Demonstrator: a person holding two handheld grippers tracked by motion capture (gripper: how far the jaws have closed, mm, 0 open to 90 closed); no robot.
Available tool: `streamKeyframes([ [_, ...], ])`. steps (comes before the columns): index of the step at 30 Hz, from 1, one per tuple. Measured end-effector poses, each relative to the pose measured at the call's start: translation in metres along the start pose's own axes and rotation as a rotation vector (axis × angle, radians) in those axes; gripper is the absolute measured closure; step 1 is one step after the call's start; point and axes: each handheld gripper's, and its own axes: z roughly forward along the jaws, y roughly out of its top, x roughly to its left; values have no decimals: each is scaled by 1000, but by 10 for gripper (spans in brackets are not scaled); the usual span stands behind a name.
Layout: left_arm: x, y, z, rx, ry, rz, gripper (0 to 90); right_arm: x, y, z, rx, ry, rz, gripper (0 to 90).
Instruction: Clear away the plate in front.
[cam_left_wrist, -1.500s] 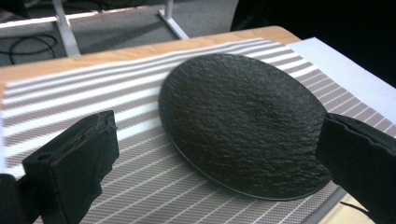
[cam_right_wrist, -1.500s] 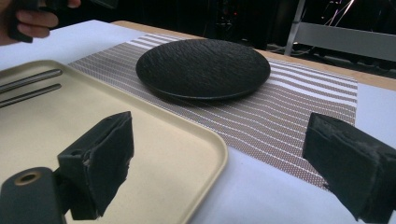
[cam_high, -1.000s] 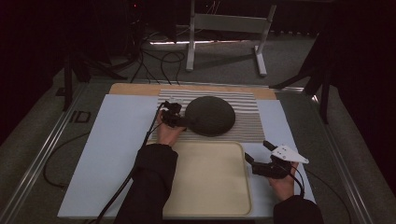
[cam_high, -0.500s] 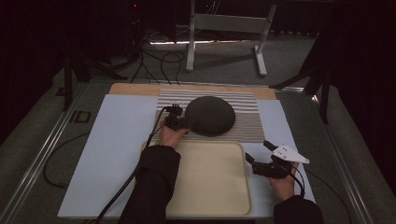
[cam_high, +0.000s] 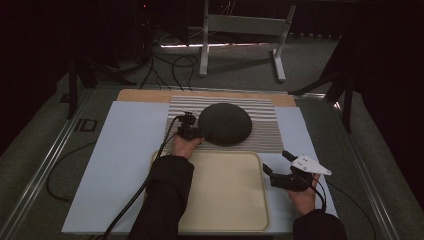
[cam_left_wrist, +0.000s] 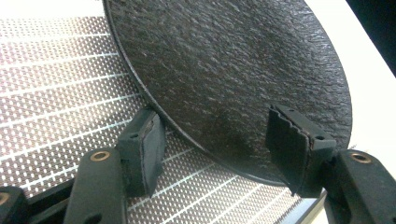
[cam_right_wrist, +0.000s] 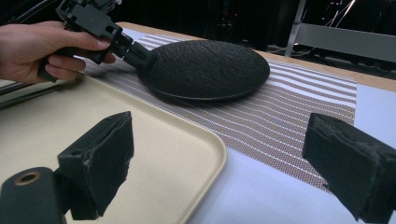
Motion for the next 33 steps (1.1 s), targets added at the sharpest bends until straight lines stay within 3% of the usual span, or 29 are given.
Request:
streamKeyframes([
  [6, 1, 0, 0, -2, -7, -20, 409, 0, 0, 0, 1, 0, -2, 90],
  [13, 2, 0, -2, -10, 0, -52, 499, 0, 0, 1, 2, 2, -1, 90],
  [24, -4, 6, -7, -75, -71, -82, 549, 0, 0, 1, 5, 0, -2, 90],
  [33, -13, 5, 6, -58, -100, -103, 532, 0, 0, 1, 4, 0, -2, 90],
])
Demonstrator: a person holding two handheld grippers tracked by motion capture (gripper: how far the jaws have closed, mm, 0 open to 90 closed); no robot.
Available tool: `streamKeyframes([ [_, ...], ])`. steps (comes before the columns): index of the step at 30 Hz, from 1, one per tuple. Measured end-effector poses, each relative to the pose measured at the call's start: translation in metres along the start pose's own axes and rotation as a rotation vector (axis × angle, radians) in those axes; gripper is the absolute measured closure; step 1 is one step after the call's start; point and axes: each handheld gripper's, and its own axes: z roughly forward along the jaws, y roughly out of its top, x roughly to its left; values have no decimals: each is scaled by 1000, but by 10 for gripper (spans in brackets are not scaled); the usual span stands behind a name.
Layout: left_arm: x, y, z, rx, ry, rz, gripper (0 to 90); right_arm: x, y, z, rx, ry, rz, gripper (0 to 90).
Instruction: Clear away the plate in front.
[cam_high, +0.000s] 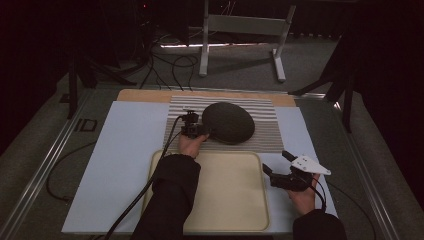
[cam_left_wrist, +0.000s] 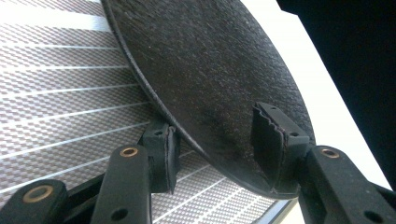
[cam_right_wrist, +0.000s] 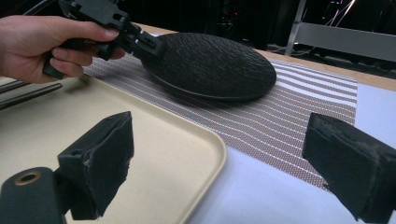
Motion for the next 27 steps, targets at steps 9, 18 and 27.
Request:
streamKeyframes([
  [9, -11, 3, 8, -11, -15, -42, 653, -1, 0, 0, -3, 2, 1, 91],
  [18, -10, 2, 8, -28, -31, -130, 763, -1, 0, -1, -2, 1, 3, 91],
  [27, -12, 3, 9, -49, -65, -217, 841, -1, 0, -1, -1, -1, 2, 91],
])
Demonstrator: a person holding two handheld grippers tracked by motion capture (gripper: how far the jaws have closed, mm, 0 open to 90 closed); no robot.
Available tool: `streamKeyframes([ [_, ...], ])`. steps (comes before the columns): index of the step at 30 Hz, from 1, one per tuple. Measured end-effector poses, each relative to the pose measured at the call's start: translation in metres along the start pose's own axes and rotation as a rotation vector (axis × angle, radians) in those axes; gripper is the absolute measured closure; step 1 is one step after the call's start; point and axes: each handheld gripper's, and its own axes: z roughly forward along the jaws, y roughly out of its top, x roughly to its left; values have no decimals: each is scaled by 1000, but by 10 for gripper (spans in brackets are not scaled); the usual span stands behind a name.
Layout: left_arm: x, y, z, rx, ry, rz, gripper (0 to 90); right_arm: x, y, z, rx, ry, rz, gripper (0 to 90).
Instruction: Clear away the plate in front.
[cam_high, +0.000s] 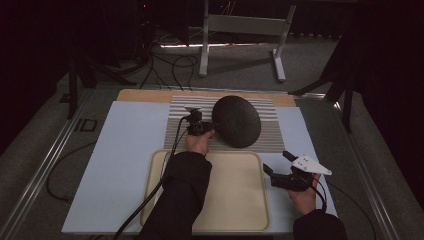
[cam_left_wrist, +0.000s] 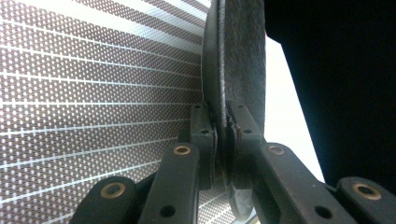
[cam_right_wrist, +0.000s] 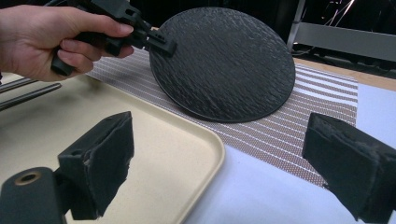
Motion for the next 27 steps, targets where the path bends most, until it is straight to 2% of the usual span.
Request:
streamKeyframes([
  [2, 3, -1, 0, -22, -23, -41, 857, 0, 0, 0, 0, 0, -1, 91],
  [8, 2, 1, -4, -30, -24, -52, 868, -1, 0, -1, 1, -4, 4, 91],
  [11, 3, 1, -5, -22, -15, -98, 868, -1, -1, -1, 2, -6, 1, 91],
  [12, 3, 1, -5, -22, -15, -98, 868, -1, -1, -1, 2, -6, 1, 91],
  [14, 6, 0, -6, -22, -20, -136, 868, -1, -1, -1, 3, -8, -4, 91],
  [17, 7, 0, -6, -23, -20, -139, 868, -1, -1, -1, 3, -8, -4, 91],
  [18, 8, -1, -6, -27, -22, -153, 869, -1, -1, -1, 3, -11, -3, 91],
  [21, 8, 0, -6, -26, -22, -149, 868, -1, -1, -1, 3, -12, -3, 91],
  [22, 6, 2, -9, -36, -31, -139, 869, -1, -1, -1, 3, -12, -3, 91],
  [27, 3, 4, -12, -46, -55, -140, 870, -1, -1, -1, 4, -12, -4, 91],
])
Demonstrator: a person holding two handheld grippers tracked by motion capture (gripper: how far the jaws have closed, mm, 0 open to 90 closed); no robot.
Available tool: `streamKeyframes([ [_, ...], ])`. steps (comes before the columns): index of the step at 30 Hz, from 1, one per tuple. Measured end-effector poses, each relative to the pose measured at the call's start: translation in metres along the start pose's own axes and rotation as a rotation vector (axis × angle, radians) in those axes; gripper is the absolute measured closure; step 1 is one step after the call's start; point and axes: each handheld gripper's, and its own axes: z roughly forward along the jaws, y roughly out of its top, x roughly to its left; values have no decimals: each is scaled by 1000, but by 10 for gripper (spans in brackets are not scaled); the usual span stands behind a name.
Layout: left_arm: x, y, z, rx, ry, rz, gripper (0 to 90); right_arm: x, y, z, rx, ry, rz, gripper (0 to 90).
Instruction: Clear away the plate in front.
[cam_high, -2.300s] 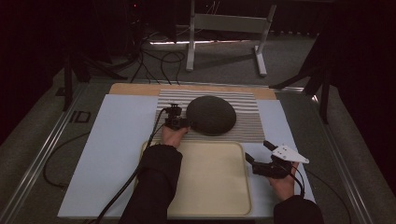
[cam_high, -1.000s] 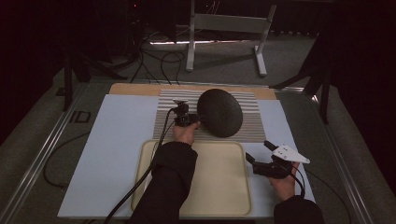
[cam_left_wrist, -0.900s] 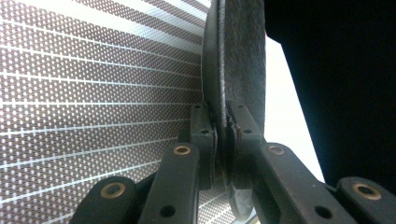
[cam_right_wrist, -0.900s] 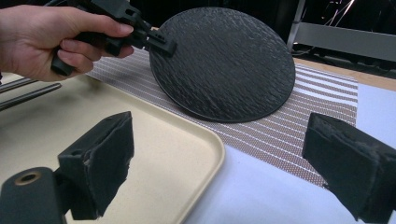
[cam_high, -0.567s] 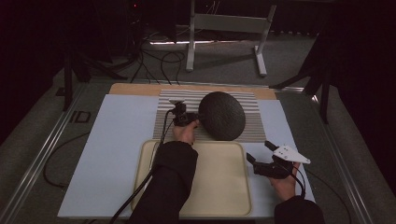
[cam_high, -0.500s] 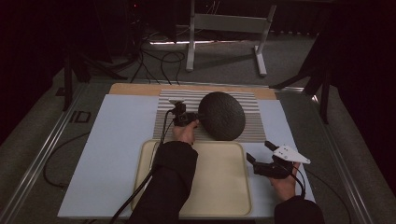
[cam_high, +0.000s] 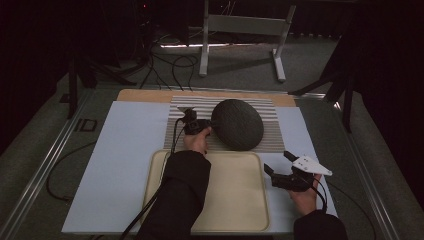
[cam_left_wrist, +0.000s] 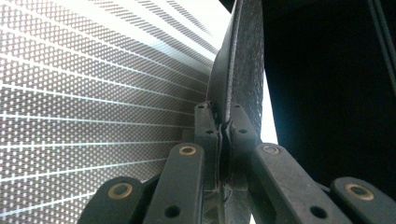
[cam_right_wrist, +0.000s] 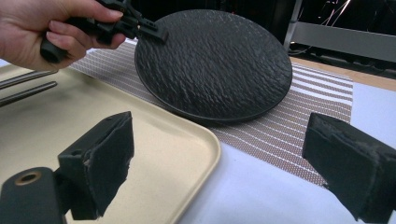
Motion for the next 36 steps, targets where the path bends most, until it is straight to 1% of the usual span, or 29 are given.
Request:
streamKeyframes([
  [5, -3, 1, -3, -9, -8, -10, 870, 0, 0, 0, -2, -2, -1, 91],
  [8, -3, 1, -4, -9, -7, -9, 870, 0, 0, 0, -2, -2, -1, 91],
  [9, -3, 2, -7, -12, -1, 0, 870, 0, 0, 0, -2, -3, 0, 91],
  [12, -3, 2, -8, -13, -1, -3, 870, 0, 0, 0, -2, -3, -1, 91],
  [13, -4, 3, -12, -12, -5, 0, 870, 0, 0, 0, -2, -3, -2, 91],
  [19, -10, 4, -22, -9, -20, 9, 870, 0, 0, 0, 0, -4, -1, 91],
  [22, -12, 4, -26, -14, -26, 22, 870, 0, 0, 0, -1, -6, -2, 91],
  [25, -14, 4, -31, -21, -33, 14, 870, 0, 0, 0, 0, -6, 0, 91],
  [28, -14, 4, -36, -21, -44, 22, 870, 0, 0, 0, 0, -6, -1, 91],
  [30, -14, 4, -36, -21, -44, 22, 870, 0, 0, 0, 0, -6, -2, 91],
  [31, -15, 4, -40, -15, -54, 17, 869, -1, 0, 0, 0, -7, -2, 91],
  [36, -11, 1, -47, -8, -88, 9, 869, -1, 0, 0, 3, -8, -1, 91],
])
